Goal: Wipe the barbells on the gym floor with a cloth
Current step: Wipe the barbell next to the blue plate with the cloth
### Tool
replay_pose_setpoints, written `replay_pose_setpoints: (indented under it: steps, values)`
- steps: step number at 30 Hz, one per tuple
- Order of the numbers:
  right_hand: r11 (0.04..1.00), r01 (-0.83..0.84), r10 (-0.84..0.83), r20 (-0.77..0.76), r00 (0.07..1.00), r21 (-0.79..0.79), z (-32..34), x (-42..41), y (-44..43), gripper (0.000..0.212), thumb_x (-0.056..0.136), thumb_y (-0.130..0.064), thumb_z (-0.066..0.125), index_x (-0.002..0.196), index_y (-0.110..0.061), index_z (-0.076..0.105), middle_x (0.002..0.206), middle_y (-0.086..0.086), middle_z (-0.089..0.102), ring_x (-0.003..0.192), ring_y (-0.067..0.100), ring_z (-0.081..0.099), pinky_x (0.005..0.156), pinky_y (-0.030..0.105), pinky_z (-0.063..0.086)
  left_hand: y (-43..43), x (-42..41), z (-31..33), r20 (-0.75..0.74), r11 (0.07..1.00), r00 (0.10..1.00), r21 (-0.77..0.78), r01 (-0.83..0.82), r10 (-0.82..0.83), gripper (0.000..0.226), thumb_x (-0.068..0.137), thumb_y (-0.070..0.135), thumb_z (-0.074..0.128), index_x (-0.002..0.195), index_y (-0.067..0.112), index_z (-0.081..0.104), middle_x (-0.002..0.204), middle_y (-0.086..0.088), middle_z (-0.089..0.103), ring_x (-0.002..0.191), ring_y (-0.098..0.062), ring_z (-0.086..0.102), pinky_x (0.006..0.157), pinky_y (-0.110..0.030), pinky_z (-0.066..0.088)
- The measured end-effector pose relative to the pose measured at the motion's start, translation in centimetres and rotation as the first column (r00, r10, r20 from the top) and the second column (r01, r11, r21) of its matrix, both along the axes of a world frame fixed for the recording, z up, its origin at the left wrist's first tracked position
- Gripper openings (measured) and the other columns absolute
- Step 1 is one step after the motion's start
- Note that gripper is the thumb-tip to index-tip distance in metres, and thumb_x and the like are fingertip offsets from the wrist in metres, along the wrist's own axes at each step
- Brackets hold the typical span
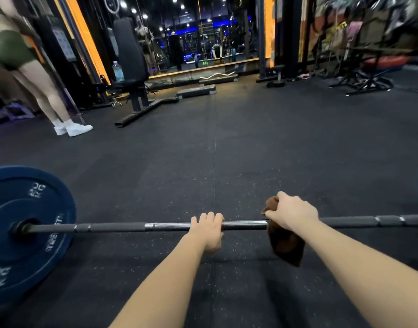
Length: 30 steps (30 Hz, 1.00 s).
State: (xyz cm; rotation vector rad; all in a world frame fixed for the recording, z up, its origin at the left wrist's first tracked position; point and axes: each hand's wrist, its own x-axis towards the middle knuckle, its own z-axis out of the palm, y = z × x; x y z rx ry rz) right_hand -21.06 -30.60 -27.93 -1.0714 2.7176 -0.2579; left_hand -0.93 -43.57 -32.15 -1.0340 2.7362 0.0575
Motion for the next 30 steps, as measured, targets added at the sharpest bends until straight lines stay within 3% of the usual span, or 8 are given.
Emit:
replay_pose_setpoints:
  steps: [3,7,13,17,24,27,30]
  values:
    - [1.000,0.022,-0.022,-0.056,0.998,0.000,-0.3,-0.3,0.7,0.041,0.090,-0.057,0.055,0.113,-0.025,0.045,0.115,0.005,0.061,0.090,0.028,0.054,0.073,0.035,0.043,0.1,-0.1,0.5,0.035,1.000,0.999,0.015,-0.012,0.012,0.034,0.106,0.030,0.041,0.137,0.017,0.037,0.138,-0.008,0.042,0.127,-0.031,0.039,0.112,-0.053,0.027]
    - [0.999,-0.031,0.028,-0.097,0.995,-0.029,-0.6,2.1,-0.7,0.049,0.092,-0.056,0.056,0.125,-0.022,0.045,0.119,0.011,0.057,0.101,0.029,0.062,0.073,0.035,0.042,0.1,-0.4,0.9,0.065,0.999,0.998,0.030,-0.019,0.017,0.035,0.107,0.031,0.040,0.140,0.017,0.035,0.141,-0.008,0.041,0.131,-0.031,0.038,0.113,-0.053,0.026]
    - [0.972,-0.205,0.199,-0.057,0.978,-0.113,-1.3,6.9,-3.4,0.049,0.092,-0.055,0.059,0.124,-0.023,0.042,0.121,0.011,0.053,0.102,0.032,0.062,0.073,0.036,0.041,-0.2,-0.4,0.7,0.051,0.999,0.999,0.031,-0.012,0.010,0.031,0.106,0.029,0.042,0.133,0.016,0.038,0.137,-0.010,0.044,0.127,-0.032,0.041,0.108,-0.053,0.029]
    - [0.971,-0.229,0.225,-0.057,0.973,-0.074,-1.1,6.5,-3.3,0.048,0.092,-0.056,0.058,0.123,-0.023,0.041,0.120,0.010,0.053,0.103,0.033,0.061,0.074,0.036,0.041,-0.5,-0.3,0.7,0.033,0.999,0.999,0.034,0.009,-0.010,0.030,0.107,0.030,0.040,0.133,0.016,0.039,0.136,-0.009,0.045,0.125,-0.032,0.042,0.106,-0.052,0.029]
    - [0.999,-0.002,0.000,-0.068,0.998,-0.032,-0.3,1.2,0.8,0.047,0.089,-0.059,0.054,0.121,-0.025,0.044,0.116,0.007,0.059,0.096,0.030,0.058,0.074,0.036,0.041,-0.7,0.0,0.3,0.018,0.998,0.999,0.047,0.035,-0.036,0.034,0.109,0.032,0.038,0.140,0.018,0.037,0.139,-0.008,0.043,0.127,-0.031,0.040,0.110,-0.054,0.028]
    - [0.999,0.030,-0.032,-0.112,0.993,-0.017,-0.6,1.4,0.6,0.046,0.091,-0.058,0.055,0.120,-0.023,0.045,0.114,0.008,0.057,0.086,0.027,0.050,0.072,0.035,0.042,-0.8,0.0,0.2,0.010,0.998,0.999,0.043,0.044,-0.044,0.035,0.108,0.033,0.037,0.140,0.018,0.036,0.139,-0.008,0.043,0.126,-0.031,0.040,0.111,-0.054,0.027]
    - [0.998,0.044,-0.049,-0.119,0.992,-0.042,-0.8,3.2,-0.9,0.047,0.092,-0.056,0.056,0.121,-0.021,0.046,0.116,0.010,0.057,0.088,0.028,0.055,0.071,0.034,0.041,-0.8,0.0,0.1,0.007,0.998,0.999,0.039,0.043,-0.044,0.036,0.108,0.033,0.038,0.140,0.018,0.036,0.140,-0.008,0.042,0.128,-0.031,0.040,0.111,-0.054,0.027]
